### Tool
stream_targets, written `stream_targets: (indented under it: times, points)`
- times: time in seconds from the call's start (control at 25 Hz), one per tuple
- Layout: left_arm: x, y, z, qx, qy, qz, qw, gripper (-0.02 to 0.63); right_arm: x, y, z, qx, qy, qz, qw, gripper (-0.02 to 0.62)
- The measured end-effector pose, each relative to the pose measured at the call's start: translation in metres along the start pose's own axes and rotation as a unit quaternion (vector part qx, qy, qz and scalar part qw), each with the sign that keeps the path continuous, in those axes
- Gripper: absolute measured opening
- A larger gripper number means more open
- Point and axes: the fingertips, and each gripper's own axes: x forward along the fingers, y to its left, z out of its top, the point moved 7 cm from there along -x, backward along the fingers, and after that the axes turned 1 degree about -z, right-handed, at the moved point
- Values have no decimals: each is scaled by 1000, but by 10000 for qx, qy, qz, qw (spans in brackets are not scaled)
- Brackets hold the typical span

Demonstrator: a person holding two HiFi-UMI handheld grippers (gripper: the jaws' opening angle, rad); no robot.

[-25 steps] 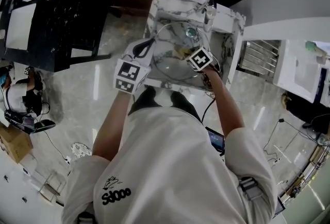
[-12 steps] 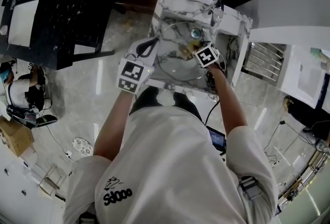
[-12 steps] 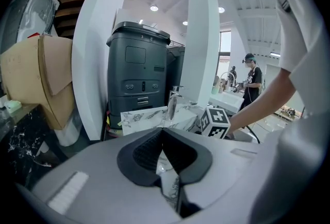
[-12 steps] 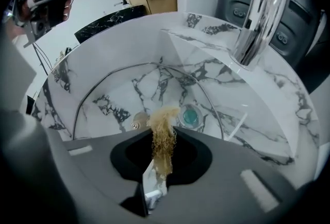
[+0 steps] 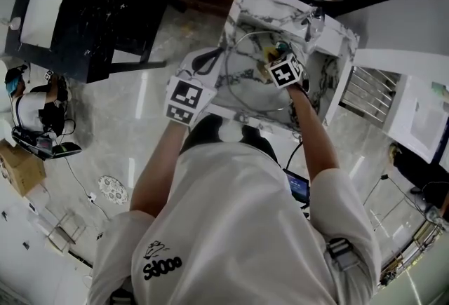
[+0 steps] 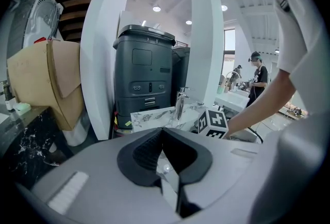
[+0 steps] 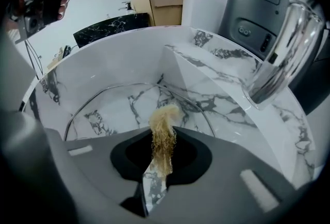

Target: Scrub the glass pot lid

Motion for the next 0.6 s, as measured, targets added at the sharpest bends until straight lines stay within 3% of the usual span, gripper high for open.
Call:
stream_targets:
  times: [0.6]
  points:
    - [-8,-3,1,-41,-119,33,9999,9,-10,60,7,-898,-175,706,9933,48]
